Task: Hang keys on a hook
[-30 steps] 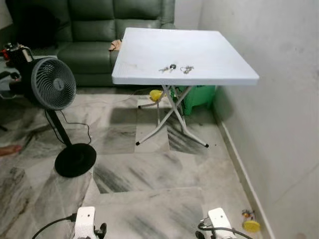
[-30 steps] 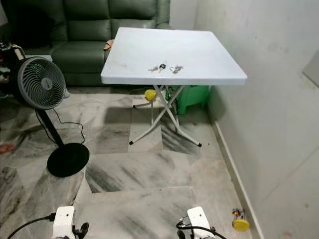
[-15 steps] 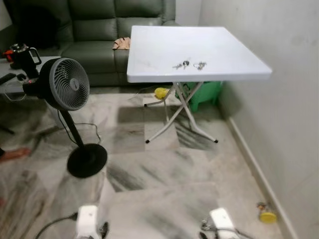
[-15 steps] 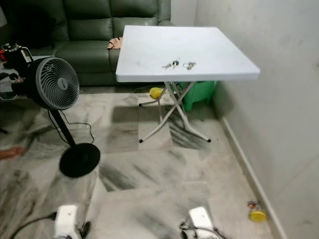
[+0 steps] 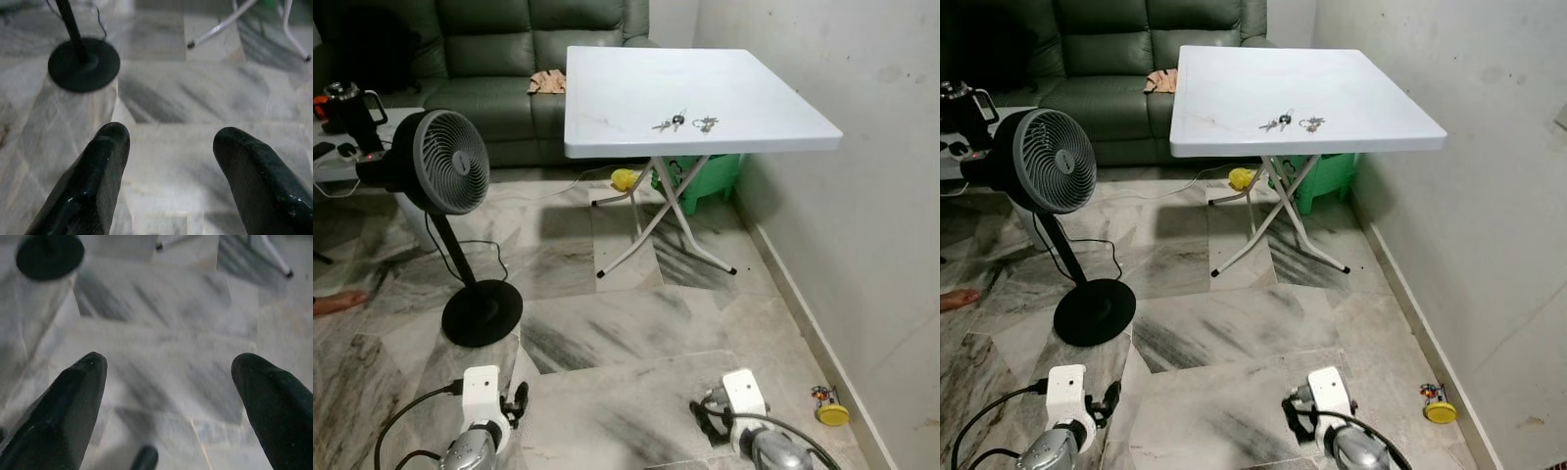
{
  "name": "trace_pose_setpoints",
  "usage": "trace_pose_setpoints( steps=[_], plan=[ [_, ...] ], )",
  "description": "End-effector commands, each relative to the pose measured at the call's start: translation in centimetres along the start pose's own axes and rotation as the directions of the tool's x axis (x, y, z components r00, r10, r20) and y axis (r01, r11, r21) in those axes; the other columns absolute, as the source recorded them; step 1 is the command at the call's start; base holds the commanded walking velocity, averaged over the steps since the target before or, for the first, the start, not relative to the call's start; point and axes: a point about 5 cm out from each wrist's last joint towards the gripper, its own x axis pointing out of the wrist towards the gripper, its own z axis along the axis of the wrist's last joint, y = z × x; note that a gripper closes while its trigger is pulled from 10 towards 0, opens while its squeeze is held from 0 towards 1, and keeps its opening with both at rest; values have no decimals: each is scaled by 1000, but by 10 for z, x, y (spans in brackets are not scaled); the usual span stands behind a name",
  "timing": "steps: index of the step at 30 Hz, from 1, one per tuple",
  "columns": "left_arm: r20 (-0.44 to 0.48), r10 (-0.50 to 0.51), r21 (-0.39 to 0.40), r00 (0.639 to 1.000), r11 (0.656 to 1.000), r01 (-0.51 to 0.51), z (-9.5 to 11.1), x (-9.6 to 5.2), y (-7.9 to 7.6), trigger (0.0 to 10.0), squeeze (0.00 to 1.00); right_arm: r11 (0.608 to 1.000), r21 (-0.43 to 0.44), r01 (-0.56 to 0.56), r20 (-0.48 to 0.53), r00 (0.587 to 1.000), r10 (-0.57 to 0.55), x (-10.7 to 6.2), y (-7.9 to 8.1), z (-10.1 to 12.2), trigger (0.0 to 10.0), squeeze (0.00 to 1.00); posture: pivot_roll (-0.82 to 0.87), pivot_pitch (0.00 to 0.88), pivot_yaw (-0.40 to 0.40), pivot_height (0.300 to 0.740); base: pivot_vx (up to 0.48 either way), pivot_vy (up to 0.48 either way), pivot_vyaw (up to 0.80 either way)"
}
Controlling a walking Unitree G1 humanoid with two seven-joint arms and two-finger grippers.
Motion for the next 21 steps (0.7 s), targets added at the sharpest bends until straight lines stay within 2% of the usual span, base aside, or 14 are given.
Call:
trace_pose_setpoints(
  steps=[1, 11, 12, 13, 17, 18, 19, 21],
  plan=[
    [85, -6, -13, 996, 1000, 8, 14, 3, -1, 10000, 0, 1000, -4, 0, 73, 997, 0, 4, -2, 15, 10000, 0, -80, 0, -14, 740, 0, 0, 0],
    [123, -28, -21, 992, 999, 31, 17, 3, -3, 10000, 0, 1000, -7, -21, 126, 992, 22, 4, 0, 21, 10000, 0, -80, 0, -14, 740, 0, 0, 0],
    [305, -64, -37, 950, 996, 79, 44, 2, -16, 10000, 0, 997, 28, -78, 312, 948, 66, 7, 12, 49, 10000, 0, -86, 0, -16, 740, 0, 0, 0],
    [305, -64, -37, 950, 996, 79, 44, 2, -16, 10000, 0, 997, 28, -78, 312, 948, 66, 7, 12, 49, 10000, 0, -86, 0, -16, 740, 0, 0, 0],
    [497, -101, -40, 862, 989, 139, 78, -8, -26, 10000, 0, 989, 45, -142, 506, 857, 100, 2, 20, 81, 10000, 0, -89, 0, -14, 740, 0, 0, 0],
    [497, -101, -40, 862, 989, 139, 78, -8, -26, 10000, 0, 989, 45, -142, 506, 857, 100, 2, 20, 81, 10000, 0, -89, 0, -14, 740, 0, 0, 0],
    [530, -108, -14, 841, 991, 136, 86, -11, -26, 10000, 0, 991, 31, -127, 530, 843, 92, 1, 18, 87, 10000, 0, -89, 0, -14, 740, 0, 0, 0],
    [554, -132, -14, 822, 986, 168, 93, -15, -27, 10000, 0, 993, 26, -115, 560, 825, 81, -3, 14, 94, 10000, 0, -90, 0, -12, 740, 0, 0, 0]
  ],
)
